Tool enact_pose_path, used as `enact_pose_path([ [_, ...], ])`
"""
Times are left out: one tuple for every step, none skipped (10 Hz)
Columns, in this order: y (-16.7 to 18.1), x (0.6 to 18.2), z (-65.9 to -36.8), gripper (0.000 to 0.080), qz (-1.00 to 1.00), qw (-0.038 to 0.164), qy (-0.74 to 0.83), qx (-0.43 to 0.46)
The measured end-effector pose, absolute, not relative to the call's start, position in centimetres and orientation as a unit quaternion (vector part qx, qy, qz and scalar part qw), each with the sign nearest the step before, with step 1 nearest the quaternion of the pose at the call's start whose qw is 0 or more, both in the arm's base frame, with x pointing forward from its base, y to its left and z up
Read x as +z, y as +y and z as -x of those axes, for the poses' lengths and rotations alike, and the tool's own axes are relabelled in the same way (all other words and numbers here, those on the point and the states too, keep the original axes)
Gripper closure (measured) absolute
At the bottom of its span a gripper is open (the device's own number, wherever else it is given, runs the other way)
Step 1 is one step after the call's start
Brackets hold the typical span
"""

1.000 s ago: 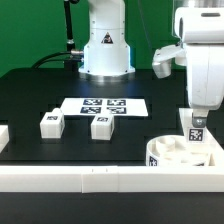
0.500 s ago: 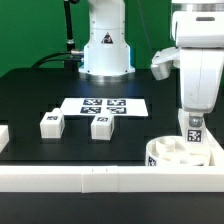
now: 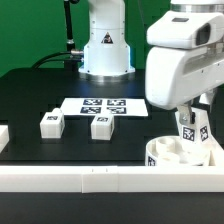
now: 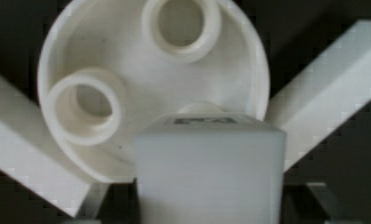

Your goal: Assemble stool

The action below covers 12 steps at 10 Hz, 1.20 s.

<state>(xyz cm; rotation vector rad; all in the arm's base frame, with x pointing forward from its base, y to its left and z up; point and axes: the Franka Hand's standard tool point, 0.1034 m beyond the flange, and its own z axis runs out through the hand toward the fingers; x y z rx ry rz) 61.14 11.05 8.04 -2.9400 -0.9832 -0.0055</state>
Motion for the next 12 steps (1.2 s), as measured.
enact_pose_path([
  [11.11,7.99,-61.16,0.0465,0.964,0.022,-0.264,-0.003],
  [11.03,8.00,-61.20,0.0465,0.979,0.031,-0.202,-0.003],
  [11.16,8.01,-61.34,0.0465,0.992,0.036,-0.125,-0.005],
  [11.29,8.00,-61.45,0.0465,0.997,0.038,-0.067,-0.010],
  [11.33,8.02,-61.47,0.0465,0.999,0.040,-0.032,-0.009],
  [11.38,8.04,-61.48,0.0465,0.999,0.042,0.025,-0.007],
  [11.45,8.04,-61.48,0.0465,0.997,0.043,0.069,-0.005],
  [11.53,8.04,-61.48,0.0465,0.993,0.045,0.111,-0.003],
  [11.62,8.03,-61.46,0.0465,0.984,0.049,0.170,0.000],
  [11.75,8.03,-61.46,0.0465,0.966,0.059,0.253,0.007],
  [11.81,8.05,-61.48,0.0465,0.942,0.072,0.328,0.017],
  [11.83,8.07,-61.52,0.0465,0.911,0.083,0.402,0.027],
])
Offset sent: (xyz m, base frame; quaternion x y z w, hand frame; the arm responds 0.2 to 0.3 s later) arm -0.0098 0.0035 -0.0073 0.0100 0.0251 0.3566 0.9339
